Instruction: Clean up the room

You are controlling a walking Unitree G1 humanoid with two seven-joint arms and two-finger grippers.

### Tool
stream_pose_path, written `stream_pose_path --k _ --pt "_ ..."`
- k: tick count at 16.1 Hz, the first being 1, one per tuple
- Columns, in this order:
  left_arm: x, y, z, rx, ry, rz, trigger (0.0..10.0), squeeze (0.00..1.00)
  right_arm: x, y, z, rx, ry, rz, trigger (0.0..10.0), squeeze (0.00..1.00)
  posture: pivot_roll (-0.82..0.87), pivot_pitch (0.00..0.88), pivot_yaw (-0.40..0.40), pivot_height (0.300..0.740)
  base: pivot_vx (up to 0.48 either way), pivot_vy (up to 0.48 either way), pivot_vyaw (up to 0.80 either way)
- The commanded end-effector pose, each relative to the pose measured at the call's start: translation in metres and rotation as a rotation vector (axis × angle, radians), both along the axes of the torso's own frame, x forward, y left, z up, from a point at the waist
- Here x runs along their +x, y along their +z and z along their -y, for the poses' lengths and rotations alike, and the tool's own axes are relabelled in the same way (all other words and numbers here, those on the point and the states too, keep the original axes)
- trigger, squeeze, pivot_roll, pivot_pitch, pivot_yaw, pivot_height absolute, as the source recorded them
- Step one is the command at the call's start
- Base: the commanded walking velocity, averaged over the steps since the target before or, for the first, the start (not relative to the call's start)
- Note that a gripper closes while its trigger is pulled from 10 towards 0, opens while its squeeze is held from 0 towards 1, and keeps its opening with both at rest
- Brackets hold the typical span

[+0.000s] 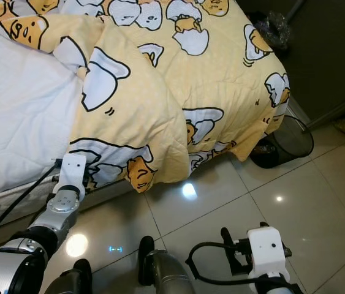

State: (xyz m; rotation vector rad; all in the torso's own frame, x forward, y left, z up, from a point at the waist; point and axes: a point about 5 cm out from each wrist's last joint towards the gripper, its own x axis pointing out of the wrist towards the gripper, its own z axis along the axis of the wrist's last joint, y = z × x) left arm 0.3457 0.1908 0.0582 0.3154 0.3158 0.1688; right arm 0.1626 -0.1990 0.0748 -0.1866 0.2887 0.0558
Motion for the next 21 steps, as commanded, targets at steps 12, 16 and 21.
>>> stream_pose_path --k 12,16,21 --pt "-0.014 -0.022 0.008 0.034 -0.143 -0.111 0.0 0.00 0.026 -0.015 -0.004 0.063 -0.030 0.004 10.0 0.00 -0.13 0.300 -0.129 0.740 0.000 0.000 0.00" --pt "-0.023 -0.035 0.010 0.071 -0.250 -0.221 10.0 0.00 0.074 -0.015 -0.018 0.122 -0.037 0.102 10.0 0.00 -0.02 0.083 -0.018 0.740 0.000 0.000 0.00" --pt "-0.030 -0.035 0.007 -0.002 -0.455 -0.192 10.0 0.00 0.121 -0.008 -0.021 0.168 -0.058 0.183 10.0 0.00 0.04 0.000 0.064 0.740 0.000 0.000 0.00"
